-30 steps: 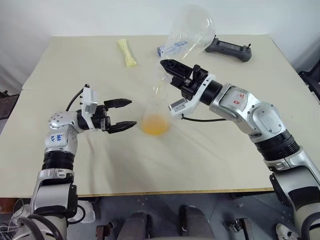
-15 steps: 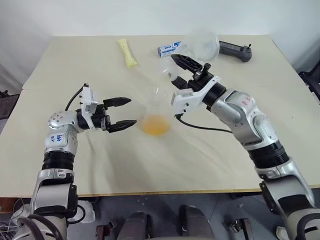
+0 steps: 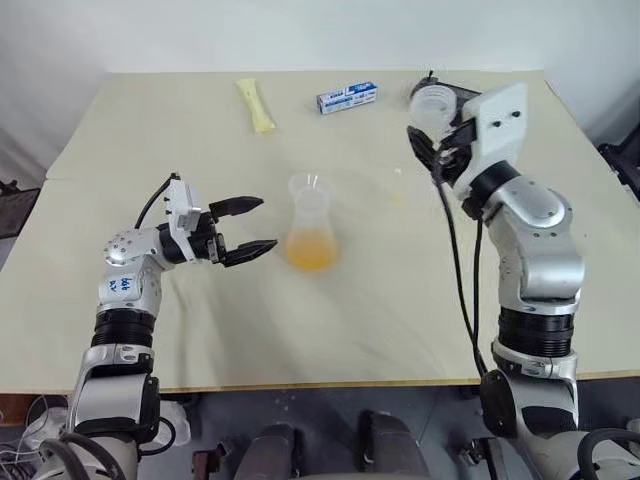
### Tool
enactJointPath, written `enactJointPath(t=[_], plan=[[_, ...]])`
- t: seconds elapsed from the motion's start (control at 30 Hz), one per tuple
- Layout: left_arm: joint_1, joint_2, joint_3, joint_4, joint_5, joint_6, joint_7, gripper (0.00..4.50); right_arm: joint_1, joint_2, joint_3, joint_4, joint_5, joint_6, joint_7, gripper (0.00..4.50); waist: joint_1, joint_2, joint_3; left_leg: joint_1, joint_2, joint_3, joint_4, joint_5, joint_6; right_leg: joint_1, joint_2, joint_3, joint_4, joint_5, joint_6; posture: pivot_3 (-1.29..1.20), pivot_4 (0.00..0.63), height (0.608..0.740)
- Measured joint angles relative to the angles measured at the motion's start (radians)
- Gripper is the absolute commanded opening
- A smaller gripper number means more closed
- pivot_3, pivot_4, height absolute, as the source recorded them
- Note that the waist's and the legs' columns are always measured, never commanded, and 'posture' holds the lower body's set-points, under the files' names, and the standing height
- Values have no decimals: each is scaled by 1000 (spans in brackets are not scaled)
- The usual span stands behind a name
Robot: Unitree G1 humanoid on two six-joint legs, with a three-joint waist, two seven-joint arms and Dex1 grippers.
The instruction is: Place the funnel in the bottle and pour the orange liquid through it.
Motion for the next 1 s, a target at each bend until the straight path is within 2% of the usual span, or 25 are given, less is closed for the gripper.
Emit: enactJointPath(t=[0.17,0.37,0.57,1.0], plan=[[0,0,0,0,0,1,0,4500,23,-33,-56,68,70,-3,-5,2374,-1,0,0,0,0,1,0,0,0,0,0,0,0,0,0,0,150,740],[0,0,0,0,0,4,7,4500,71,-35,-61,108,102,-31,-27,2374,-1,0,0,0,0,1,0,0,0,0,0,1,0,0,0,0,150,740],[1,2,-1,-2,0,27,19,4500,100,-36,-60,108,127,-50,-50,4379,0,0,0,0,0,1,0,0,0,0,0,1,0,0,0,0,150,740],[16,16,-1,-55,30,90,109,4500,90,-121,-62,15,239,-46,-20,4447,1,0,0,0,0,1,0,0,0,0,0,1,0,0,0,0,150,740]])
